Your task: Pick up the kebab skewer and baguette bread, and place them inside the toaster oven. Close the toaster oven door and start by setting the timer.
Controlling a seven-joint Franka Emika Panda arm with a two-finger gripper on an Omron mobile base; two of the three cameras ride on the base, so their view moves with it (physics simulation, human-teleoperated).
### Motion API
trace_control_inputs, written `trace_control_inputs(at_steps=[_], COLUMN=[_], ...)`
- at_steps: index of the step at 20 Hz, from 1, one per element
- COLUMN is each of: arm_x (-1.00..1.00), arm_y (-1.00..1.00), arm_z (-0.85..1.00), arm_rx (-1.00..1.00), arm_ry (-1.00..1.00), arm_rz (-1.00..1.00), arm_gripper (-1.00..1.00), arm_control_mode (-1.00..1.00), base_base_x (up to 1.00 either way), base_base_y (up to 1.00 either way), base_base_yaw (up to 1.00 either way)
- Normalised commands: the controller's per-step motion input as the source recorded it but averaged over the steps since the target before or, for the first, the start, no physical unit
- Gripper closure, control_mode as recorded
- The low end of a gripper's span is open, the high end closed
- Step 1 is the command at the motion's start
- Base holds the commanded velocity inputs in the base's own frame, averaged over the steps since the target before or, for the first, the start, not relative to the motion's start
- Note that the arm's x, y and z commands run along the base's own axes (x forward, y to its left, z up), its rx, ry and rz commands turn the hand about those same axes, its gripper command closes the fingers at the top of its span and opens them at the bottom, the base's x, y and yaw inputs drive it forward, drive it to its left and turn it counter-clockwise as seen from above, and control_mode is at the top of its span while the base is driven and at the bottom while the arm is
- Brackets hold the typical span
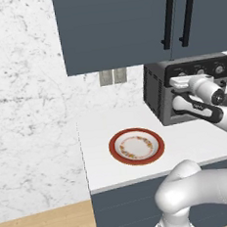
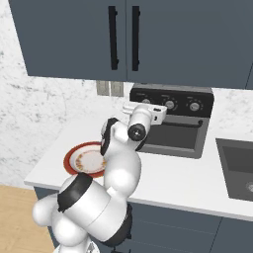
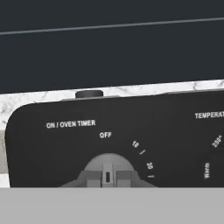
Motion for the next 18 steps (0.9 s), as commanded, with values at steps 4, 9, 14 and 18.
trace_control_inputs(at_steps=[4,9,14,18], arm_x=[0.24,0.29,0.09,0.00], arm_y=[0.00,0.03,0.09,0.00], arm_z=[0.00,-0.02,-0.01,0.00], arm_rx=[0.00,0.00,0.00,0.00], arm_ry=[0.00,0.00,0.00,0.00], arm_rz=[0.00,0.00,0.00,0.00], arm_gripper=[1.00,1.00,1.00,1.00], arm_control_mode=[-1.00,-1.00,-1.00,-1.00], base_base_x=[0.00,0.00,0.00,0.00], base_base_y=[0.00,0.00,0.00,0.00], base_base_yaw=[0.00,0.00,0.00,0.00])
